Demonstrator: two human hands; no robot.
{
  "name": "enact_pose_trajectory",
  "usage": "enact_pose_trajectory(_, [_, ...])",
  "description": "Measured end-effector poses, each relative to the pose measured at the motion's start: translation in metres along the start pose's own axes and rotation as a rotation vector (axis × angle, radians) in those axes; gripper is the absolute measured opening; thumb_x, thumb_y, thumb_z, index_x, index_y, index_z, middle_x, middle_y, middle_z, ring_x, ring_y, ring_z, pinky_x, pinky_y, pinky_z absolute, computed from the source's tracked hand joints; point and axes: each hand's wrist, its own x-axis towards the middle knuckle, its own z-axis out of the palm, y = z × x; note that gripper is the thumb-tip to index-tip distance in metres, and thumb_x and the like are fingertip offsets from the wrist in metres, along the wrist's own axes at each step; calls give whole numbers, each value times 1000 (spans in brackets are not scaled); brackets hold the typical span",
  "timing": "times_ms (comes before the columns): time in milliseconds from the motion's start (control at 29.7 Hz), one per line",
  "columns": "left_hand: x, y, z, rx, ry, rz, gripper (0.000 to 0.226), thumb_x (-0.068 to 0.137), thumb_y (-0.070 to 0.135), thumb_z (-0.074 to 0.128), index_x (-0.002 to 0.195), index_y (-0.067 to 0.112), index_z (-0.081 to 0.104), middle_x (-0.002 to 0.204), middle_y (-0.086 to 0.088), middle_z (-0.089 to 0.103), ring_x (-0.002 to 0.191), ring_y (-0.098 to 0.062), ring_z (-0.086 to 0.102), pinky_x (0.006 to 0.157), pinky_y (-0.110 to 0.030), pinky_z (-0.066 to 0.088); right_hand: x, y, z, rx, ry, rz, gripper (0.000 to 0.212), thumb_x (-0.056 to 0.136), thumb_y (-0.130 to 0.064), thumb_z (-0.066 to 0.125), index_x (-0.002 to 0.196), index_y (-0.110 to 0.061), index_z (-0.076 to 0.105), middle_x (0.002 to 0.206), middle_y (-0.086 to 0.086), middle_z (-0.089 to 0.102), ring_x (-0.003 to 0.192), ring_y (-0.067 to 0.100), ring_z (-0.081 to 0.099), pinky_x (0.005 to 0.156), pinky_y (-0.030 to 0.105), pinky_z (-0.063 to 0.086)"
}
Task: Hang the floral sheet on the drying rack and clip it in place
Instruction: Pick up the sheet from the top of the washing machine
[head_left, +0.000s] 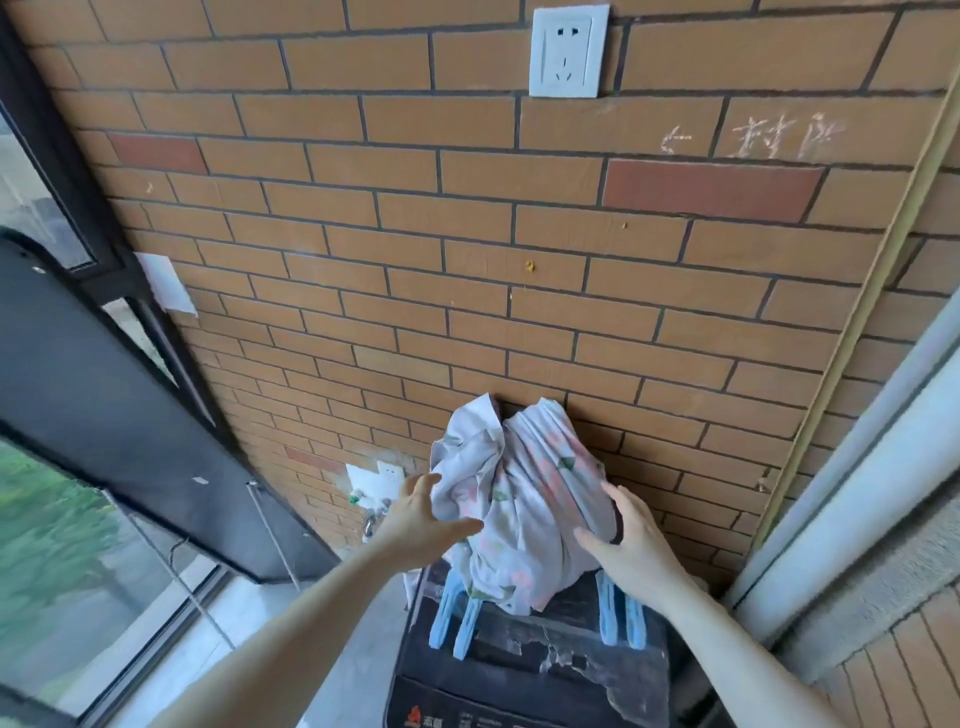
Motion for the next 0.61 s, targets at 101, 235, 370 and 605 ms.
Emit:
enact_pose_trajectory(101, [52, 3, 10, -29, -20, -81, 120, 72, 70, 79, 163, 23, 17, 165, 0, 16, 141, -26, 41, 114, -43, 43, 57, 13, -4, 9, -40, 47, 96, 88, -54, 72, 163, -28, 19, 171, -5, 11, 156, 19, 18, 123, 39, 23])
enact_pose_trajectory(235, [101, 4, 29, -96, -65, -180, 141, 61, 73, 84, 164, 31, -3, 171, 3, -3, 151, -29, 30, 117, -46, 39, 118, 31, 1, 14, -101, 95, 117, 76, -69, 76, 165, -29, 10, 172, -4, 6, 157, 21, 16, 124, 45, 26])
enact_pose_trajectory(370, [130, 1, 51, -157, -141, -226, 155, 52, 76, 88, 161, 41, -17, 171, 6, -11, 155, -28, 20, 120, -50, 35, 157, 51, 16, 24, -147, 141, 135, 63, -81, 75, 165, -32, 2, 172, -4, 3, 157, 24, 15, 124, 48, 27])
enact_pose_trajectory(605, [159, -8, 87, -253, -217, -342, 171, 39, 74, 93, 160, 36, -22, 172, 2, 0, 157, -28, 15, 125, -52, 23, 191, 82, 37, 125, -207, 279, 158, 43, -86, 83, 162, -36, -10, 171, 1, 7, 154, 31, 23, 121, 55, 31])
